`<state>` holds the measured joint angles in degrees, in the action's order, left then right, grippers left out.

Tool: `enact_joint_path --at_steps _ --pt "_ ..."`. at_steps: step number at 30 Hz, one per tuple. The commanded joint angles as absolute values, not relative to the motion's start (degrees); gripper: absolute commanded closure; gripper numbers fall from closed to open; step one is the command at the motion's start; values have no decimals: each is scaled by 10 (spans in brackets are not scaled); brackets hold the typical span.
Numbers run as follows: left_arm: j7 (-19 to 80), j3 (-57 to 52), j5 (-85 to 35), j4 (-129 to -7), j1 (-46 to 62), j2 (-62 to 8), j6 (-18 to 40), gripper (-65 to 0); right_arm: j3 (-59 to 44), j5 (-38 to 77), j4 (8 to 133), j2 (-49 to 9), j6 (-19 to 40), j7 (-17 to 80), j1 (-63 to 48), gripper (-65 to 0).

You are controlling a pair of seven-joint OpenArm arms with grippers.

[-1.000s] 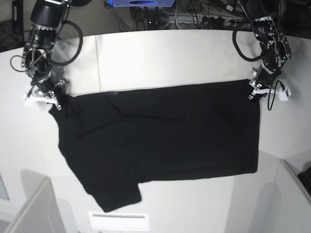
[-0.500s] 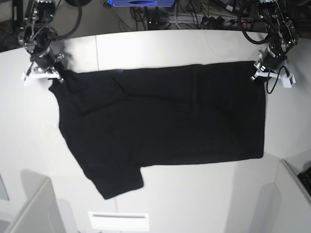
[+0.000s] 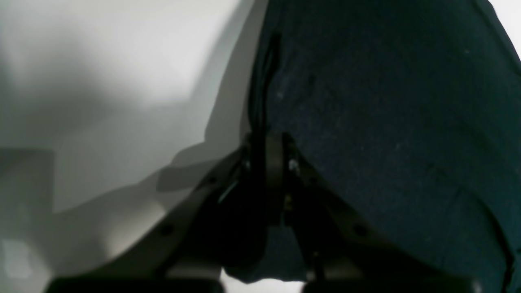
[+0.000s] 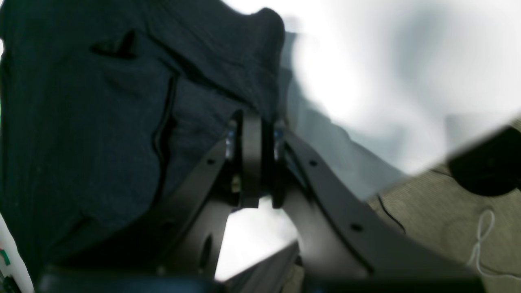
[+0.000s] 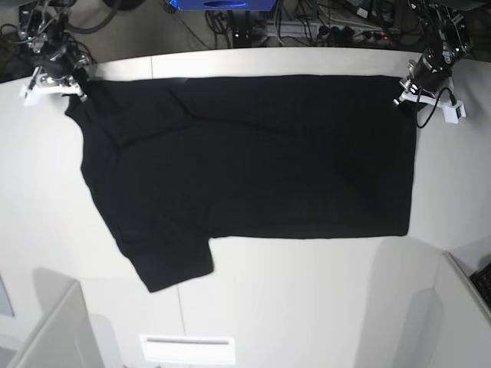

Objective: Fold the T-shirt properly
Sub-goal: 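Drag the shirt toward the robot with both grippers, then release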

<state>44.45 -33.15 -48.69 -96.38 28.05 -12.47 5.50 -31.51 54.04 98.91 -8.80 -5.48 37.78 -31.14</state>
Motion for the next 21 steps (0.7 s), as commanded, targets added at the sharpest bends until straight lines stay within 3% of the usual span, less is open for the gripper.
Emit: enact_joint_path --at_steps 1,21 --pt "436 -335 -494 -975 284 -133 58 0 -324 547 1000 -95 -49 378 -316 0" --pt "436 -336 -494 -975 342 -136 58 0 -335 546 1007 -76 -50 389 -361 0"
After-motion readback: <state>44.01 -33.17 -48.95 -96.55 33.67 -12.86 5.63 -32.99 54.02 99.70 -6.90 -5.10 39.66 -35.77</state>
